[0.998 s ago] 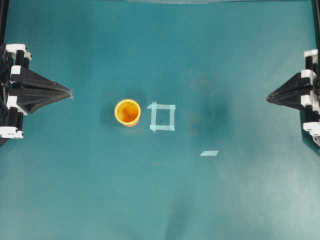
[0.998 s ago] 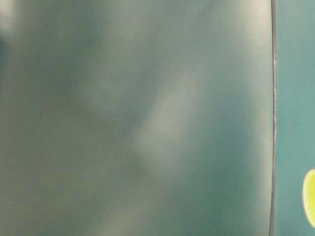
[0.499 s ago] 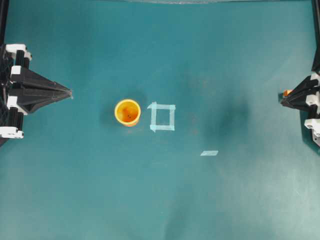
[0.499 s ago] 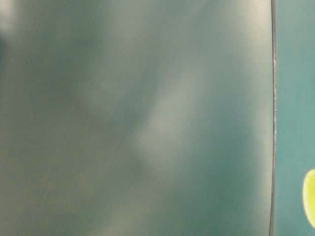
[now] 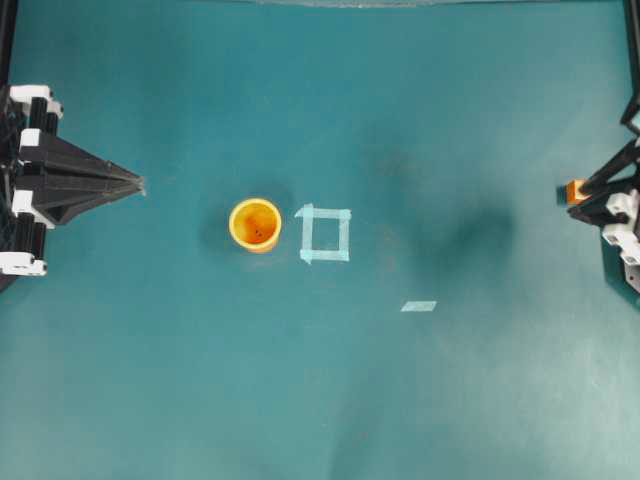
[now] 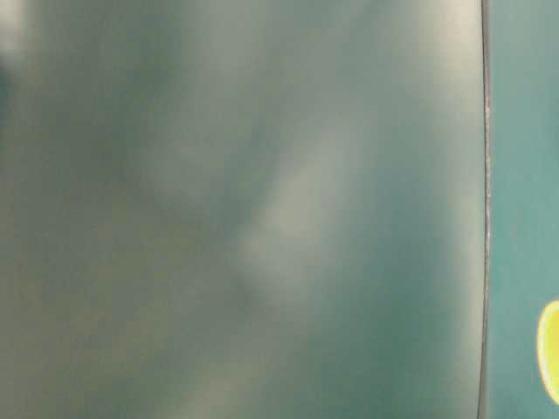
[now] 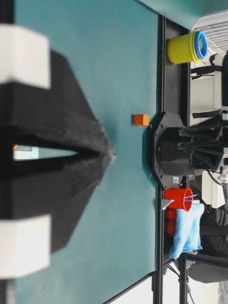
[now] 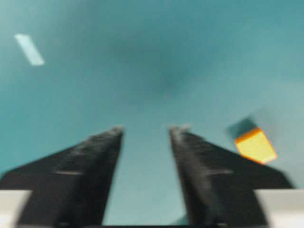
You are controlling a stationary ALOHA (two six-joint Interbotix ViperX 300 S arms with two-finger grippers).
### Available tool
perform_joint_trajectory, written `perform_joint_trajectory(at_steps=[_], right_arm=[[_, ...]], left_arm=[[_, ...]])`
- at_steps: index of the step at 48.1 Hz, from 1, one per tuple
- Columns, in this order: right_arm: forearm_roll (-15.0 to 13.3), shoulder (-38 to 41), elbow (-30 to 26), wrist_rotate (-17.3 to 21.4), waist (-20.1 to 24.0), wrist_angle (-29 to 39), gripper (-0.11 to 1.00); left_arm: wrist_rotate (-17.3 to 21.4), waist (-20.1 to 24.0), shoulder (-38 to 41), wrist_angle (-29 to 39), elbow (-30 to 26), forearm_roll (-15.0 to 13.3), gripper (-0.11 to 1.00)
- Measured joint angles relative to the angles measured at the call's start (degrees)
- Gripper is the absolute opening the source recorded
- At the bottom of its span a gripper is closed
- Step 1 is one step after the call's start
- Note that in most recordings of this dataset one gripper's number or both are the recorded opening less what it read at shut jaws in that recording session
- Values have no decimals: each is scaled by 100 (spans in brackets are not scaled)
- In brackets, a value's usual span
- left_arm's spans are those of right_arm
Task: Move the block toward the cup with right arm.
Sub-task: 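Lower the open right gripper over the orange cube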
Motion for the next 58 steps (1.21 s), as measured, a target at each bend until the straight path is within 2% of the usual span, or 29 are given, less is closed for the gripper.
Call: perform_joint_trajectory(at_steps=[3,9,27,39,47,58], right_arm=[[-62,79,0,229,-62,44,62],[-141,299,18,712,-141,185,63],[-149,1450,44,2443,-193,448,63],[-176,1969,53,3683,-193,272,63],[-378,2092,202,4474,-202,-53,63],[-554,2092,510,4992,-202,-202,63]], left_arm=[[-9,0,-9,0,9,0,0],[0,0,0,0,9,9,0],[-9,0,0,-18,0,0,0],[0,0,0,-18,-9,0,0],[-9,0,0,-18,-9,0,0],[0,0,0,-18,-44,9,0]])
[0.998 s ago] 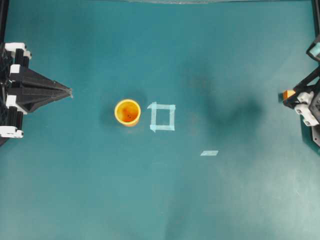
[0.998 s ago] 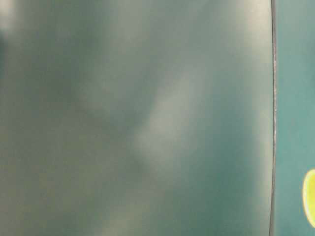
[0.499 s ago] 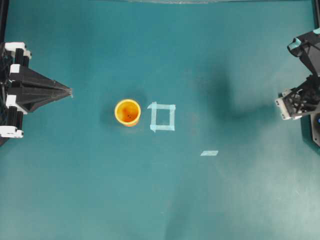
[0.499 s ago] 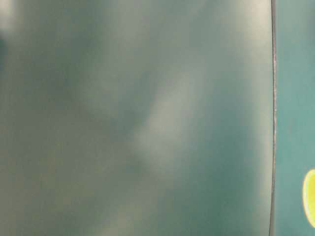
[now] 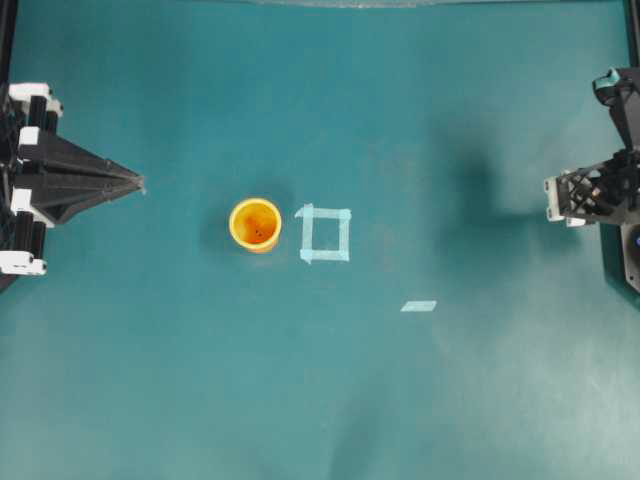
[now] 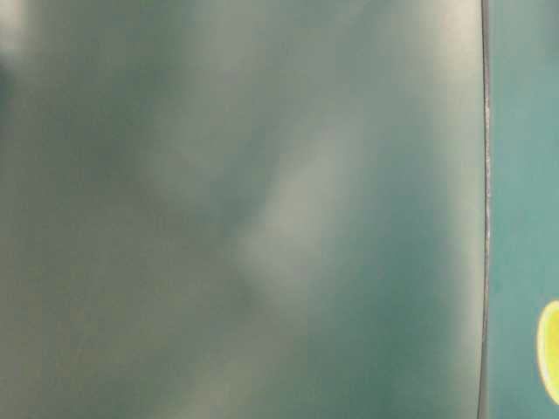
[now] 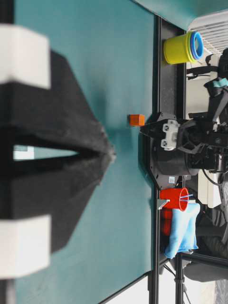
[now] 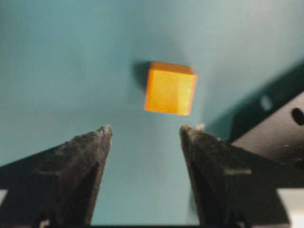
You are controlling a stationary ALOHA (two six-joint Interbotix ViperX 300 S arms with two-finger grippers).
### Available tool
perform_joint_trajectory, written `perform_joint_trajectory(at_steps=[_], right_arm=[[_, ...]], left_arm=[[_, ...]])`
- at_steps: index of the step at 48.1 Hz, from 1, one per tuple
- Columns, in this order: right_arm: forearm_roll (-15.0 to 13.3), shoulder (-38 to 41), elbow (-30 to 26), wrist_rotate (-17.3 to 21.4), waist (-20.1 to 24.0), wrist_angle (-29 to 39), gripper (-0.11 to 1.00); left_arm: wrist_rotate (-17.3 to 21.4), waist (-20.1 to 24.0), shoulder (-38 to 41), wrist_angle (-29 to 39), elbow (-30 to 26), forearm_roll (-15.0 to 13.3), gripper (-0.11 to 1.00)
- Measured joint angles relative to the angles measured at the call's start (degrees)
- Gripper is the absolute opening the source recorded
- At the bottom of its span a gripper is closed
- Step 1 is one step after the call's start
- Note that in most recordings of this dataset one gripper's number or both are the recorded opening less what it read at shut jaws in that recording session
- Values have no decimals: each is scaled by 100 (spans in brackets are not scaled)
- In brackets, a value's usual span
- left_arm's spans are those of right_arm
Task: Move the block toward the cup with right arm.
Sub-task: 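Lower the open right gripper over the orange cube, then close the right gripper on the orange cube and lift it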
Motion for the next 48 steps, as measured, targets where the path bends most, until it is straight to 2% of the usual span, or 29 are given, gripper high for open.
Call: perform_joint_trajectory(at_steps=[8,23,39,48], right_arm=[[-70,0,167,132,0,-62,63],[-554,70,229,448,-132,-281,63],[-633,624,246,448,-176,-853,63],[-782,817,246,448,-220,-967,62]], left_arm=[[-9,0,0,0,-18,-9,0],[0,0,0,0,-26,-9,0],[9,0,0,0,-105,-9,0],[0,0,0,0,-105,0,0]])
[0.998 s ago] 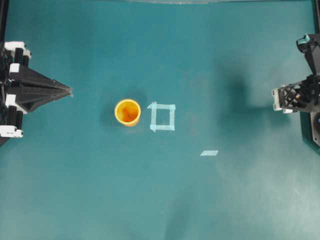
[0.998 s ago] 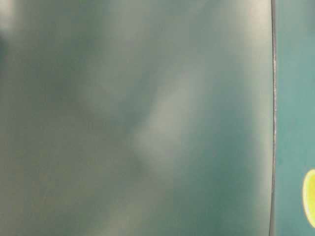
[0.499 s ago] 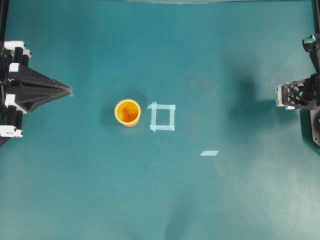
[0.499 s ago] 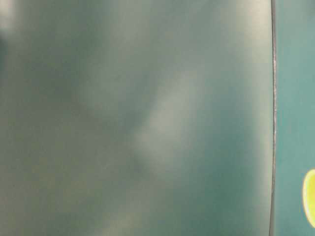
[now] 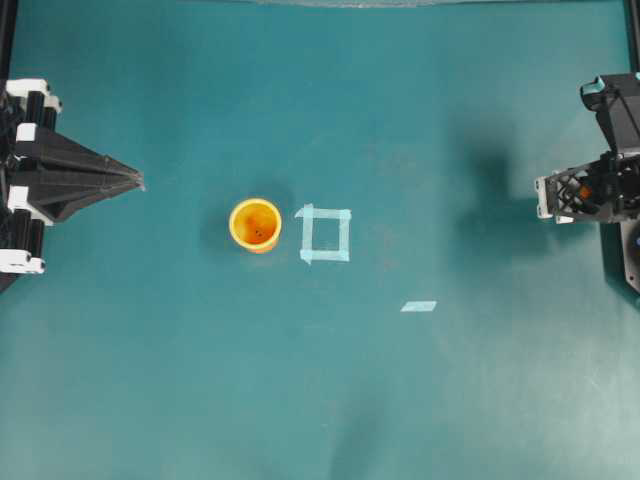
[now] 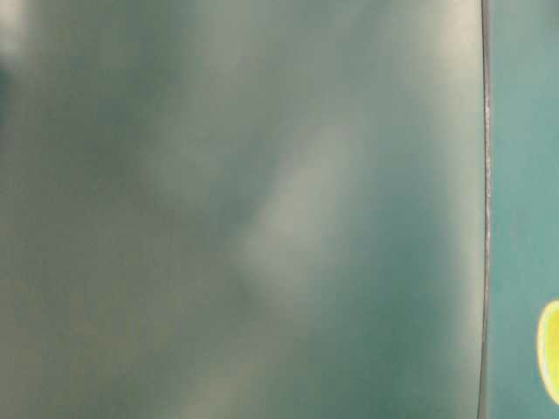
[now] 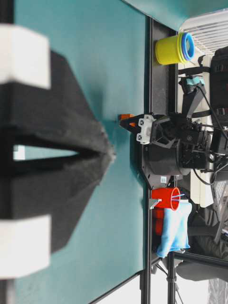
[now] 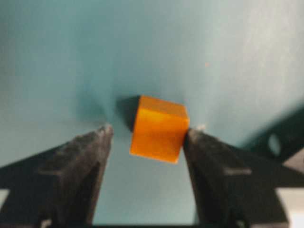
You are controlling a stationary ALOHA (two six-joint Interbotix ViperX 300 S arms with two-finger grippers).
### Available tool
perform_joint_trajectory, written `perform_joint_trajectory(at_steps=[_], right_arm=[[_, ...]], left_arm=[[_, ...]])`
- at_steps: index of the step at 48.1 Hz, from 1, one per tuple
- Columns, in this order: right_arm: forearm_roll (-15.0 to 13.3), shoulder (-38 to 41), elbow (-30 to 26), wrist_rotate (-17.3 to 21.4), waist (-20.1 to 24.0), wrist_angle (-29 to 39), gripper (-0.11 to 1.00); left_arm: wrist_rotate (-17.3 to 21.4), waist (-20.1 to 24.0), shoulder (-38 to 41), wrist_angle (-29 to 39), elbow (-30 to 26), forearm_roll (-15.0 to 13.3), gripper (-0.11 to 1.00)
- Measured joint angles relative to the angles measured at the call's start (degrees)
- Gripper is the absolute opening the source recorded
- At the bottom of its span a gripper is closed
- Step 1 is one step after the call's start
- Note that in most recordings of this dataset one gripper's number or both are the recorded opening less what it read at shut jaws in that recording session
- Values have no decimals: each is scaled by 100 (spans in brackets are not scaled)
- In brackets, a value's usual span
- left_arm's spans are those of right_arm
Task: Move the block toward the cup with right arm.
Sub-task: 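Close the right gripper on the orange cube and lift it, then carry the held cube left and position it above the orange cup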
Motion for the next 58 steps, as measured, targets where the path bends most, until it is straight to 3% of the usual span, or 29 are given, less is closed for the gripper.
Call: perform_joint_trajectory(at_steps=[8,15,22,28,37,58], right_arm=[[-141,9,0,-9,-97,9,57],[-211,-26,-62,-26,-105,-35,38],[-264,-211,-299,-97,-105,-149,39],[-536,-369,-519,-316,-105,-308,39],[-1028,-483,-835,-1222,-105,-642,39],[-1099,-396,-1661,-4368,-105,-1811,39]], left_arm=[[0,0,0,0,0,-9,0],[9,0,0,0,0,-9,0],[9,0,0,0,0,0,0],[9,0,0,0,0,-9,0],[9,0,0,0,0,0,0],[9,0,0,0,0,0,0]])
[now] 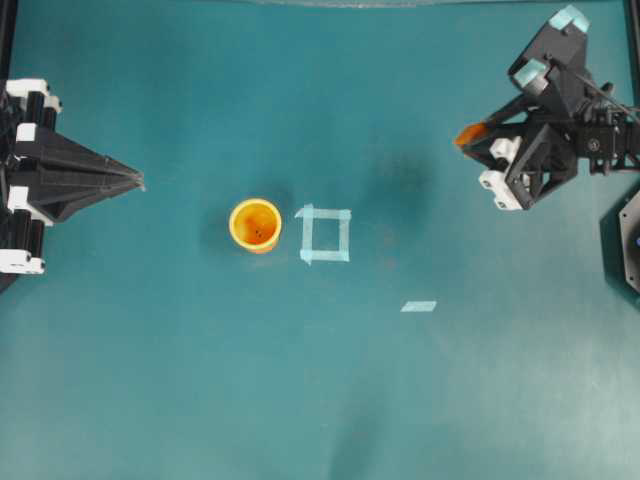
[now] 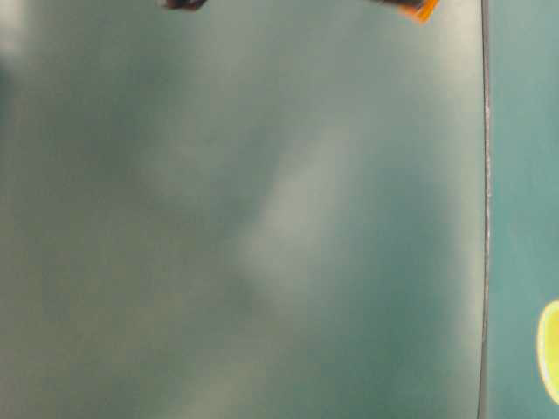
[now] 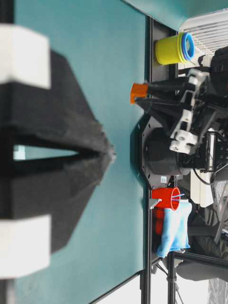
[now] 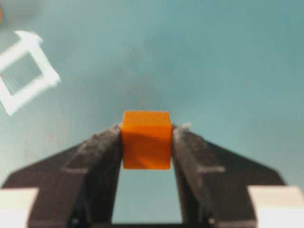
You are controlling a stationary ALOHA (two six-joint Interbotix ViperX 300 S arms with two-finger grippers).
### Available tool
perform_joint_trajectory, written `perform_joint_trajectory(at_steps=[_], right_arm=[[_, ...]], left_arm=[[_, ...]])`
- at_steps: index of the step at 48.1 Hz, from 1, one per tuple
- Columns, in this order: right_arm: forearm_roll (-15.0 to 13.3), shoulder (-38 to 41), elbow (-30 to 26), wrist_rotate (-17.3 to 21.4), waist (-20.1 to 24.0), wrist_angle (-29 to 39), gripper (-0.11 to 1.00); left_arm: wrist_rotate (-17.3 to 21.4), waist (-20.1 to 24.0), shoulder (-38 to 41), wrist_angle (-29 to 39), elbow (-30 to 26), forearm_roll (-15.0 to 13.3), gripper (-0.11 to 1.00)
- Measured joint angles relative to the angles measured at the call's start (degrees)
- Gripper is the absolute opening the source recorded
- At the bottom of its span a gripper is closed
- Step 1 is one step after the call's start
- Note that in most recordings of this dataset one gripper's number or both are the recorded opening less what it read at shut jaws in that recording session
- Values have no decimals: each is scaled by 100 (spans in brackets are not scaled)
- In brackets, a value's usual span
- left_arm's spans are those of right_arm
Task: Move the block toward the cup with right arm.
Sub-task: 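Carry the held cube left and position it above the orange cup, then hold the orange cube steady above the cup with the right gripper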
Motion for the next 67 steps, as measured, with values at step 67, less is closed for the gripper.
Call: perform_joint_trajectory(at_steps=[67], right_arm=[[-211,3226,-3472,-835,896,-1626,39]], left_arm=[[0,0,0,0,0,0,0]])
